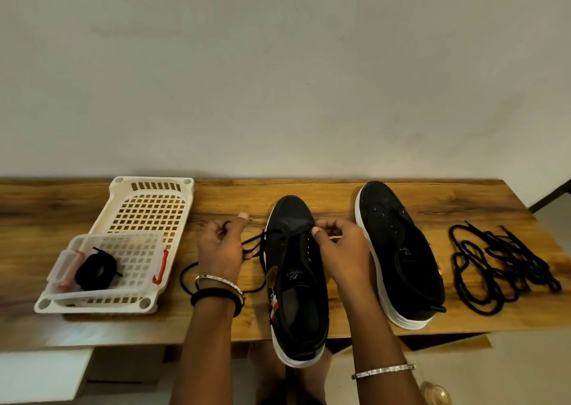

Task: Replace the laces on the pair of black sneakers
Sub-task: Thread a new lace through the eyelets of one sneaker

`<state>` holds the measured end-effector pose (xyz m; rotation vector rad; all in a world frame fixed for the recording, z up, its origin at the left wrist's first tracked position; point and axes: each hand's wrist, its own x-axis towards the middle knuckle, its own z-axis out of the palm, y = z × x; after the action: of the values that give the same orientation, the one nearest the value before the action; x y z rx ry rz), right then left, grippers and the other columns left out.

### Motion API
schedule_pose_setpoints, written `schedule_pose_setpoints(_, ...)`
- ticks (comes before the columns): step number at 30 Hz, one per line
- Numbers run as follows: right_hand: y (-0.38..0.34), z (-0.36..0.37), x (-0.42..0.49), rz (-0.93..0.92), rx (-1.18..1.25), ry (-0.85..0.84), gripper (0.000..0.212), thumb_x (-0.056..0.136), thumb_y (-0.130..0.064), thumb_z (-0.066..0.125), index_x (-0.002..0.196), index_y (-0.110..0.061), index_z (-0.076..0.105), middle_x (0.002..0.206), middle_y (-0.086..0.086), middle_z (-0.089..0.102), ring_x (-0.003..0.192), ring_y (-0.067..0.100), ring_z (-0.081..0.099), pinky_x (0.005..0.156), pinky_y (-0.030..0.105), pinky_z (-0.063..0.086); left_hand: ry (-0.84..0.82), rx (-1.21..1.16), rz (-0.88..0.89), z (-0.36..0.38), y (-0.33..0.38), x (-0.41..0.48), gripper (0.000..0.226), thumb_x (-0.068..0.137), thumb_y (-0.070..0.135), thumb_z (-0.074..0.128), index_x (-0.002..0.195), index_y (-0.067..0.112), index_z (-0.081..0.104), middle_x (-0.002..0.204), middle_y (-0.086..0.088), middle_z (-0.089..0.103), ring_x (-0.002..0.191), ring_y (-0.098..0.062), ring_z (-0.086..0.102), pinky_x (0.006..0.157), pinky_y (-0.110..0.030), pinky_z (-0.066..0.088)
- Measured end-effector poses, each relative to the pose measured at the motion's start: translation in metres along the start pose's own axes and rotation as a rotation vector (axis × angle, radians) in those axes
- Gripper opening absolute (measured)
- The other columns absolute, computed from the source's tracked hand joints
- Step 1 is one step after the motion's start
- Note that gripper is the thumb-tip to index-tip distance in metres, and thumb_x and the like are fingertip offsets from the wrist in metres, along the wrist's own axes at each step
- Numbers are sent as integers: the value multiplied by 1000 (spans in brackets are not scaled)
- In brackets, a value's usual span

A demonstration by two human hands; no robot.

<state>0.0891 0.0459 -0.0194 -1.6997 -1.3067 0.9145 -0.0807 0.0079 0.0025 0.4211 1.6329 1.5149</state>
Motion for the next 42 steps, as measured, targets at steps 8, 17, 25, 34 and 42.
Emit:
schedule_pose_setpoints(8,1,-2,0,50,20,-74,9,92,-19,70,99,-20,74,93,-7,71,87,9,68,84,44,59,-149,736,307,6,-12,-10,66,80,22,80,130,28,36,77,7,48,66,-8,51,53,-21,38)
schedule_pose_setpoints(17,-10,-5,-7,-18,41,-271,28,79,-32,83,105,-28,73,97,-6,68,78,10,62,76,33,58,-130,1107,470,14,-9,-13,7,90,37,67,92,33,73,100,9,68,75,-5,51,52,-18,30)
schedule_pose_setpoints(25,-18,-8,-13,-257,-138,-430,37,83,-9,71,110,-35,72,100,-6,57,74,-2,50,71,13,45,-136,1373,447,20,-21,-14,26,102,38,40,114,27,60,133,2,45,126,-24,43,103,-46,34)
schedule_pose_setpoints(34,-18,-7,-14,-217,-165,-378,23,84,-15,75,104,-26,77,99,-12,61,73,6,53,74,26,53,-223,1014,169,12,-20,-8,41,104,42,36,73,25,56,71,8,58,75,-18,56,93,-48,43)
schedule_pose_setpoints(42,-18,-6,-14,-167,-136,-354,18,87,-17,72,102,-26,79,92,-19,63,72,1,57,76,23,54,-219,1263,-191,-19,-24,10,36,99,40,52,101,9,70,103,-11,70,90,-26,61,72,-33,41)
